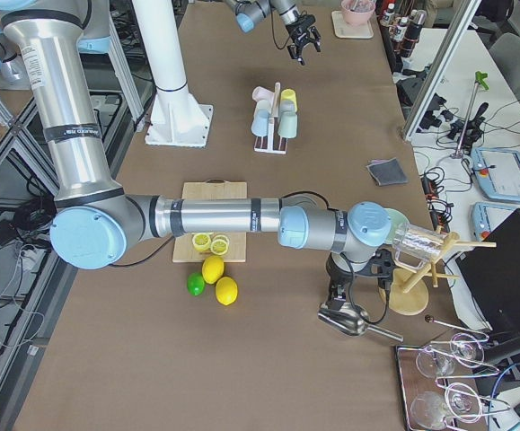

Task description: Place cup on cup holder

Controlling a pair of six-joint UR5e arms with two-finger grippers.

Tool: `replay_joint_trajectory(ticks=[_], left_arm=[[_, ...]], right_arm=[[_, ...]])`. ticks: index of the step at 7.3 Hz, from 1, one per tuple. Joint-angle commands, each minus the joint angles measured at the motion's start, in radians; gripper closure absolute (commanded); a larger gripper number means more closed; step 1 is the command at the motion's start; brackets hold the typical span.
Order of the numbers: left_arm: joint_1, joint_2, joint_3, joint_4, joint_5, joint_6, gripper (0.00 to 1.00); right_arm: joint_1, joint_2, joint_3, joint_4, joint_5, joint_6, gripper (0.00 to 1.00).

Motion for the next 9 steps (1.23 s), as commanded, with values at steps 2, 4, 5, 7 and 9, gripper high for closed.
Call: replay_joint_trajectory(ticks=[2, 4, 5, 7, 9], left_arm=[[-0.096, -0.044, -0.014, 0.473, -0.071, 0.002, 0.02], [-0.188, -0.071, -0.020, 0.731, -0.123, -0.004, 0.01], [-0.226, -0.045, -0.017, 0.738, -0.179, -0.010, 0.02], [-0.368, 0.030, 0.009, 0.731, -0.452, -0.009, 0.02], [-0.545, 0.151, 0.009, 0.731, -0.578, -0.004, 0.02]], right_arm=[[0.049, -0.146, 0.167, -0.069, -0.041, -0.054, 0.00], [0.077, -0.176, 0.171, -0.071, -0.053, -0.103, 0.00], [0.081, -0.180, 0.174, -0.069, -0.065, -0.106, 0.00], [0.083, -0.193, 0.174, -0.063, -0.094, -0.137, 0.00], [0.083, -0.191, 0.175, -0.065, -0.110, -0.148, 0.00]])
